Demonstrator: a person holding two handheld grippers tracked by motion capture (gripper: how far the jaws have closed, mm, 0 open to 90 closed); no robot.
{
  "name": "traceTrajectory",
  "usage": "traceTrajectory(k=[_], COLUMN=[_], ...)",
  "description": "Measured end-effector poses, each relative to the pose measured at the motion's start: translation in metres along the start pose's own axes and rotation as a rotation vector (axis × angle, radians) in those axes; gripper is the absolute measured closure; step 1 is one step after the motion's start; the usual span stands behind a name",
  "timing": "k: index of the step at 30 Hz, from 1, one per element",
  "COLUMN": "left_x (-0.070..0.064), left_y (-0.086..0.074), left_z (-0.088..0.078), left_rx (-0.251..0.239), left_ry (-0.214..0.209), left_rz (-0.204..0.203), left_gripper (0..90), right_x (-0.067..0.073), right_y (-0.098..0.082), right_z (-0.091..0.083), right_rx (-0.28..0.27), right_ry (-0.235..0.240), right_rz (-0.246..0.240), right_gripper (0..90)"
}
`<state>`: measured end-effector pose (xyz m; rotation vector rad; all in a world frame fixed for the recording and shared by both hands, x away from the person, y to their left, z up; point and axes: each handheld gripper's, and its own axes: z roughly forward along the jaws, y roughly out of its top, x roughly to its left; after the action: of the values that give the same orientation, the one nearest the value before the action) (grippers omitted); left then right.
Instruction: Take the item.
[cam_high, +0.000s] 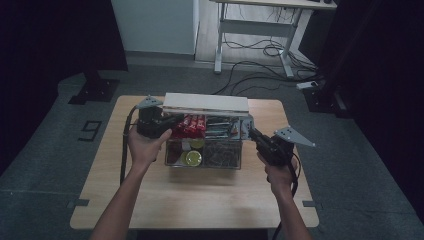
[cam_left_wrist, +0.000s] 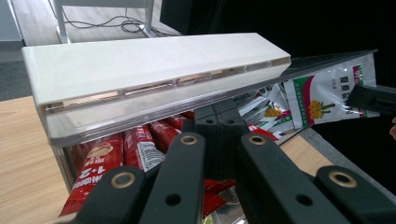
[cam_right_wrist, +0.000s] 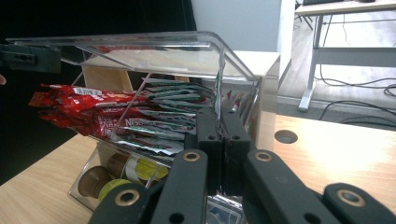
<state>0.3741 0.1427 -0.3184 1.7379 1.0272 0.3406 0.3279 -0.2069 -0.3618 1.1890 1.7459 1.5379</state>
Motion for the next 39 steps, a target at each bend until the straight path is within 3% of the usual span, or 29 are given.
traceTrajectory(k=[21,27,39], left_x=[-0.001,-0.002,-0.002], left_y=[0.000,0.000,0.000], left_z=[0.001,0.001,0.000], left_rx=[0.001,0.002,0.000], left_ry=[0.003,0.001,0.002], left_rz=[0.000,-0.001,-0.001], left_gripper=[90.0,90.0,90.0], right_x=[-0.010,-0.012,-0.019], right_y=[0.002,-0.001,-0.003], right_z=[-0.031,-0.037,-0.044], right_rx=[-0.076,-0.078,-0.077], right_ry=[-0.007,-0.014,-0.028], right_rz=[-0.012,-0.030,-0.020], right_gripper=[87.9,87.9,87.9])
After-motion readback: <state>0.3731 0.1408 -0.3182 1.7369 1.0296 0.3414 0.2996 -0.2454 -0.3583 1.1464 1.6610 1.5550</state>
